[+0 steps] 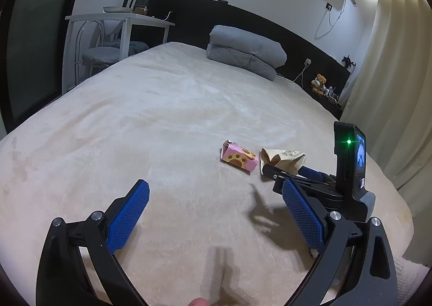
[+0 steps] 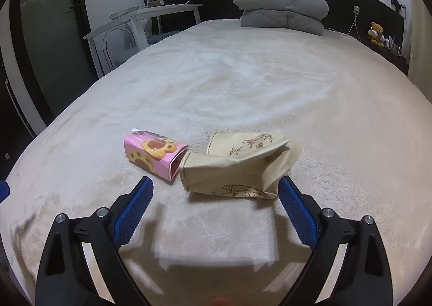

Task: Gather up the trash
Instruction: 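Grasp the beige paper bag with the right tool while the left tool grasps the pink cookie box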

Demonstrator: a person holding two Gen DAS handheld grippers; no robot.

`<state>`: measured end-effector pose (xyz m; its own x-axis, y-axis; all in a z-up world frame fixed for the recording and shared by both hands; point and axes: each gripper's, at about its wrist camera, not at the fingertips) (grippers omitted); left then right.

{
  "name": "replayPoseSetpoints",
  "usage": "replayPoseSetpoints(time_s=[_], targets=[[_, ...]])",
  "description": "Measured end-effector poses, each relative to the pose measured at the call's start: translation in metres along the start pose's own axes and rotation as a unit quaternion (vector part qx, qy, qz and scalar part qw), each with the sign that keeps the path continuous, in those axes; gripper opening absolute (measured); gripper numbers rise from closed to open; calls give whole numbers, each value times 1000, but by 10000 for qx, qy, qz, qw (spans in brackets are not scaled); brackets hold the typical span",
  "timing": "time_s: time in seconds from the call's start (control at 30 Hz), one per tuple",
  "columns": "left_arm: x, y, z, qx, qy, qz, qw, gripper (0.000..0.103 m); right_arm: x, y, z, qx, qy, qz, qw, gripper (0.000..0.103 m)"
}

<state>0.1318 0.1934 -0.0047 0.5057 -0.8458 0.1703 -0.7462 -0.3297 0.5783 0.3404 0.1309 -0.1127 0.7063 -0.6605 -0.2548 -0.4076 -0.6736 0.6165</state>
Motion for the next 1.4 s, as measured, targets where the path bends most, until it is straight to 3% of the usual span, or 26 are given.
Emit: replayPoseSetpoints(time_s=[0.03,0.23,0.43,1.0,1.4], targets=[[1,-1,0,-18,-17,6,10000,97,2,-2,-1,-17,-38,25,10000,84],[7,-4,3,-77,-120,-17,9999,97,14,-6,-6,-67,-247,35,9997,73],[10,-11,6,-143,-217,-89,9996,97,14,5,-4,-15,-193,-153,9997,68],[46,-47,3,-202,-591,-160,9979,97,31,86,7,327,-47,-204,9992,67],[93,-94,-7,-324,-1032,-481,9930,96,53,136,14,358,39,-211,9991,67]])
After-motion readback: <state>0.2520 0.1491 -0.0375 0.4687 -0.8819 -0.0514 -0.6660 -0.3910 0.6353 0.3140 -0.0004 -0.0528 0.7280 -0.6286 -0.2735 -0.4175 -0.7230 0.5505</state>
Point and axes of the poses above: each gripper's, at about its wrist camera, not at the fingertips, and y roughly against the way its jaws point, x to its right, z to its underside, and after that the axes turned 13 degrees about -z, right-handed
